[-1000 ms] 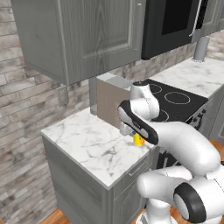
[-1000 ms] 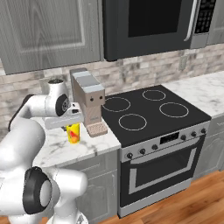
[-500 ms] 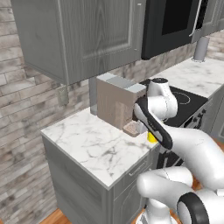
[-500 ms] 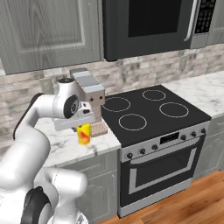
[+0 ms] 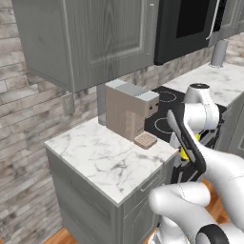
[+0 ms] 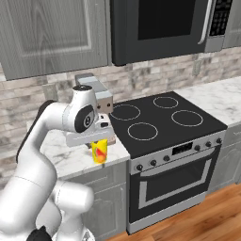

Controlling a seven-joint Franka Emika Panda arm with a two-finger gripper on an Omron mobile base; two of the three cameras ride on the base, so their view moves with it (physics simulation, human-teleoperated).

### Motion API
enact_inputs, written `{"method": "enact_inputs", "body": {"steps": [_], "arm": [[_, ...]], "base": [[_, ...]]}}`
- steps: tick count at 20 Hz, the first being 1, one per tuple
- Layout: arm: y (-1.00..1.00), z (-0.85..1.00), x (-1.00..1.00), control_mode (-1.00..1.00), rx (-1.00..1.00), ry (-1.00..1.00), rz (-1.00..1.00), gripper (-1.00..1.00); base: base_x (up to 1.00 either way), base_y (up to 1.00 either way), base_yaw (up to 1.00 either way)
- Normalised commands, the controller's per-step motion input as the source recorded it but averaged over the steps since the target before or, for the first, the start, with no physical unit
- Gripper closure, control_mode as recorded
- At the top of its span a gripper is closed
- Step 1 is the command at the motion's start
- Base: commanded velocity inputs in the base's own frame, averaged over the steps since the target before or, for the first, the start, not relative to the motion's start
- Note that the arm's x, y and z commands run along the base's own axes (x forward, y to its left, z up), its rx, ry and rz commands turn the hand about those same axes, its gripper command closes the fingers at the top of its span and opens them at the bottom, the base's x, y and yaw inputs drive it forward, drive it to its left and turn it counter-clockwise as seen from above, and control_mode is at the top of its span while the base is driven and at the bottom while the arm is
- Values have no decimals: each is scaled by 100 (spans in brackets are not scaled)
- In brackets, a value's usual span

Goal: Pick the cup and bowl from the counter and place them on the counter next to the sink.

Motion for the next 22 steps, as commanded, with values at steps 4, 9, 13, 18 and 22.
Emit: {"method": "enact_inputs", "body": {"steps": [4,9,13,18,22], "arm": [[-24,0,-46,-100,0,-1,0,100],[-6,0,-36,-100,0,0,0,100],[0,0,0,-100,0,-1,0,100],[0,0,0,-100,0,0,0,100],[0,0,0,-100,0,0,0,100]], "base": [[0,0,0],[0,0,0],[0,0,0],[0,0,0],[0,0,0]]}}
